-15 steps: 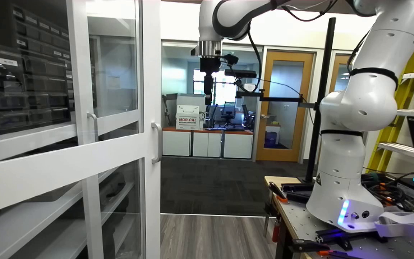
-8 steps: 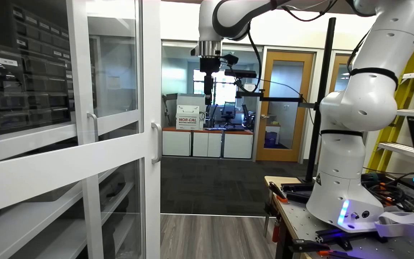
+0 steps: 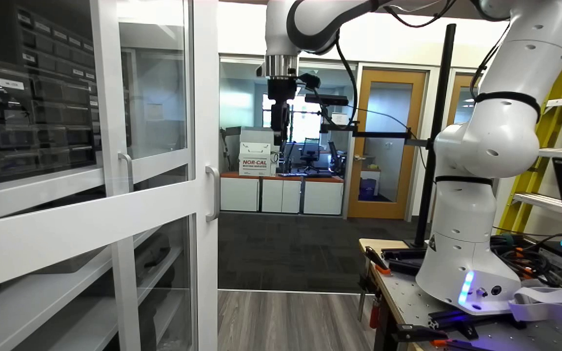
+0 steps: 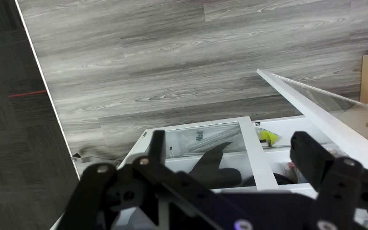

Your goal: Close the door of the cabinet

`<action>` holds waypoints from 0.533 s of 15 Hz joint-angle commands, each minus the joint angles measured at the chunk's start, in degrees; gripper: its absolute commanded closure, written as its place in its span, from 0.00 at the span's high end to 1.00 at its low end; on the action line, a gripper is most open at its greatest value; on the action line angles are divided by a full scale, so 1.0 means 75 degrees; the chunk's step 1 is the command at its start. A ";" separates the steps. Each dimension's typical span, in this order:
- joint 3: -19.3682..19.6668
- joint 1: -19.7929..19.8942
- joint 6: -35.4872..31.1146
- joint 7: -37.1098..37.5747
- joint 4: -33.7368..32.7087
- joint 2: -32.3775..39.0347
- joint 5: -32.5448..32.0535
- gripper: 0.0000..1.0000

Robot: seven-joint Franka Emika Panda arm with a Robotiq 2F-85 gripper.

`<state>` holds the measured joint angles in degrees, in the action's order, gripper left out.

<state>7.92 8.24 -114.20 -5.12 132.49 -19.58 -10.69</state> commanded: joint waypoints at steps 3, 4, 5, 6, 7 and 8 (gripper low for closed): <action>-0.0429 -0.0065 -0.0071 0.1452 0.0395 -0.0356 0.0345 1.00; -0.0508 -0.0080 -0.0148 0.1672 0.0454 -0.0387 0.0391 1.00; -0.0597 -0.0104 -0.0268 0.1910 0.0534 -0.0433 0.0445 1.00; -0.0676 -0.0127 -0.0355 0.2127 0.0595 -0.0470 0.0515 1.00; -0.0750 -0.0148 -0.0460 0.2290 0.0675 -0.0532 0.0574 1.00; -0.0827 -0.0203 -0.0627 0.2403 0.0826 -0.0661 0.0645 1.00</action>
<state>2.90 7.65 -115.58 8.73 134.62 -20.55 -7.41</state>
